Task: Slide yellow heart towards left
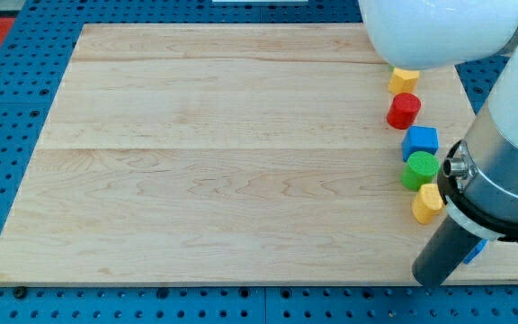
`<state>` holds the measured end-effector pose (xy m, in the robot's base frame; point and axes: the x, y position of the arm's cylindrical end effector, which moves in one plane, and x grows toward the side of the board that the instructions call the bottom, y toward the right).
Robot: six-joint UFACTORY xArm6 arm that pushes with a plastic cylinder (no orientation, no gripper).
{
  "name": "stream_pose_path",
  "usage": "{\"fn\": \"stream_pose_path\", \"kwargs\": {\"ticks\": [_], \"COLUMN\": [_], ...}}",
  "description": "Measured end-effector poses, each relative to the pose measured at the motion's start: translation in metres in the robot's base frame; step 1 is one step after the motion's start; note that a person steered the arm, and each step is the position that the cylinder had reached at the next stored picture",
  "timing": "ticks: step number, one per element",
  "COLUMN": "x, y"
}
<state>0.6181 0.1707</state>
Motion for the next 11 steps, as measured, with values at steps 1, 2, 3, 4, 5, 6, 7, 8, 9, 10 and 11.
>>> {"fn": "stream_pose_path", "kwargs": {"ticks": [1,2,3,4,5,6,7,8,9,10,11], "x": [0.000,-0.001,-0.007,-0.012,-0.022,-0.054,-0.056,-0.056,-0.073,-0.064,-0.075], "y": [0.038,0.053,0.095,0.116,0.102,0.096,0.096,0.096,0.096,0.034,0.031]}}
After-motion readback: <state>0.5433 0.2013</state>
